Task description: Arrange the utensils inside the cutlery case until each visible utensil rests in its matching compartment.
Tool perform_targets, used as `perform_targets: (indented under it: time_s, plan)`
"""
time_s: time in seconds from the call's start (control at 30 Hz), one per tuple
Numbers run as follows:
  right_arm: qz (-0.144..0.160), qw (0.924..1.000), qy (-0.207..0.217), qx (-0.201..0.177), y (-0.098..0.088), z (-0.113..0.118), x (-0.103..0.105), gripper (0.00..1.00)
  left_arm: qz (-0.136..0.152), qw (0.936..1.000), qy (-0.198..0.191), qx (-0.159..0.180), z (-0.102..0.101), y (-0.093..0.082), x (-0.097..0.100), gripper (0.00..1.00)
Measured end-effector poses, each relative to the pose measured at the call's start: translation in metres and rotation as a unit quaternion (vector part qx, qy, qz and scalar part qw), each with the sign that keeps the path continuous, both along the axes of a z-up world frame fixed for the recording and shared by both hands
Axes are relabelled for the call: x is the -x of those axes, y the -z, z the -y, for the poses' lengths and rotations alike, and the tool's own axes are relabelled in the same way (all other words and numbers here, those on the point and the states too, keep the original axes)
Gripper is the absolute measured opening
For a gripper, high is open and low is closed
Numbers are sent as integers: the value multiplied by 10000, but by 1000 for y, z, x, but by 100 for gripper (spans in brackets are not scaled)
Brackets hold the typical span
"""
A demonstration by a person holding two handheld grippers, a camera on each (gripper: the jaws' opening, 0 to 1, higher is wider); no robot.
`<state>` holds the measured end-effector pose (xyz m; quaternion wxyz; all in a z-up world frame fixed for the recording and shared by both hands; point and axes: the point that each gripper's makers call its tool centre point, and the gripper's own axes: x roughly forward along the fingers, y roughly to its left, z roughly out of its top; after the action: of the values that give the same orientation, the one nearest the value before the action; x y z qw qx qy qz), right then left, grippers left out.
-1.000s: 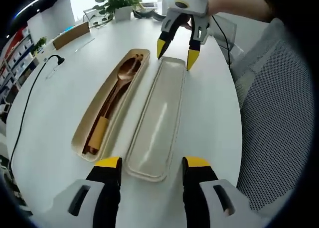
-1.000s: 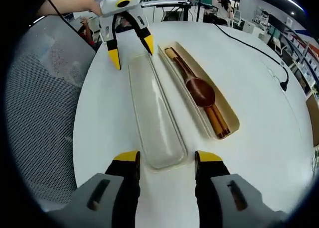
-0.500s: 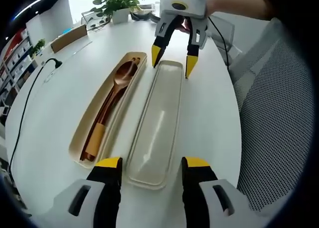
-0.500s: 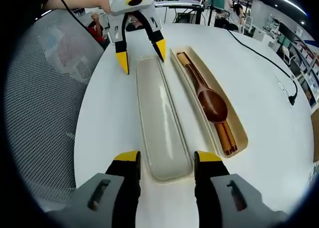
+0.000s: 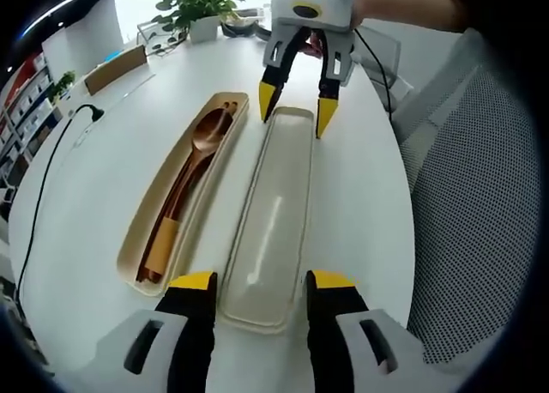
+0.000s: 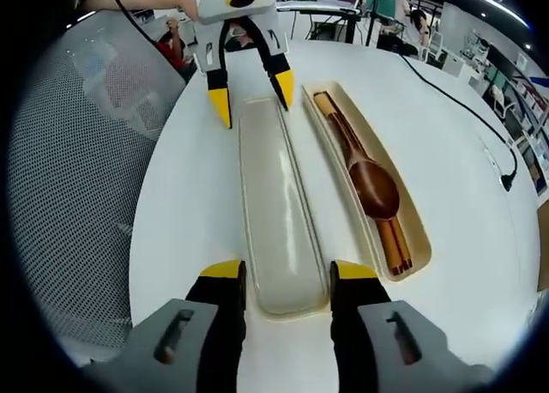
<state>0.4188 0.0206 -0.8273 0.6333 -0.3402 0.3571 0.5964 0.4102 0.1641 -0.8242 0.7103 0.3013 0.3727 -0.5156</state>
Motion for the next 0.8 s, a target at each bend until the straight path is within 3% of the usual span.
perform_targets:
  time_s: [0.3, 0.47, 0.8]
  plan:
    - [-7, 9997, -154, 163, 0, 0, 2, 35, -7, 10000, 9, -7, -1, 0, 1, 40]
    - [-5, 9974, -591, 423, 1, -3, 6, 36, 48, 9998, 176, -42, 1, 0, 1, 39]
    - [1, 9960, -723, 523, 2, -16, 8, 34, 74, 9998, 157, 26, 4, 0, 1, 39]
